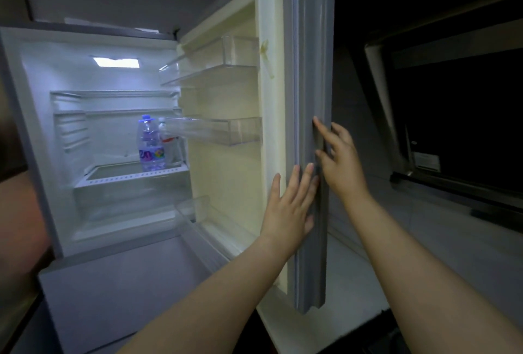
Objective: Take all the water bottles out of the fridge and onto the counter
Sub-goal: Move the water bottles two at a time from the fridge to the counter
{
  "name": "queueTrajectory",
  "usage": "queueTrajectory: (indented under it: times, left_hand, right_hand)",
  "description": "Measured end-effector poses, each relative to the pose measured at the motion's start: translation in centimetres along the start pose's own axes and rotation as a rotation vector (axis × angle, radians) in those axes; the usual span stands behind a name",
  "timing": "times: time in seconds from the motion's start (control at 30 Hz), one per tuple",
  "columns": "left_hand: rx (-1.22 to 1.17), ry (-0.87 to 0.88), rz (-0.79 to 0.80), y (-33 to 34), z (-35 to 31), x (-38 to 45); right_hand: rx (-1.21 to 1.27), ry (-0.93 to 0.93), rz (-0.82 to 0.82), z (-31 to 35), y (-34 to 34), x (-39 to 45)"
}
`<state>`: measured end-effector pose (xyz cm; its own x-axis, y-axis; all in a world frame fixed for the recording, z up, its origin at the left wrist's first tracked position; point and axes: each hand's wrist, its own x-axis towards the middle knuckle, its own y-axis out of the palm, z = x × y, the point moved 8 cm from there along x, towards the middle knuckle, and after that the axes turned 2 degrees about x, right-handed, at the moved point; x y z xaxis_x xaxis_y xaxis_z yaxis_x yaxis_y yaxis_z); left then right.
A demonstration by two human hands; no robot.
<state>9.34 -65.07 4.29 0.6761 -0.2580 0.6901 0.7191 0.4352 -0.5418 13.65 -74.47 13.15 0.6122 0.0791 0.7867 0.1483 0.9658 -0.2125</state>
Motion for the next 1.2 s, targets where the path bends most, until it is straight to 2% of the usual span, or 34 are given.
queueTrajectory:
  times: [0.6, 1.2]
  left_hand:
    - [0.031, 0.032, -0.044, 2.0, -3.8, 4.9]
    - [-0.015, 0.097, -0.006, 4.7, -6.2, 8.0]
  right_hand:
    - [0.084, 0.03, -0.002, -6.0, -2.1, 3.7]
    - [0.075, 0.033, -0.031, -9.6, -3.3, 5.8]
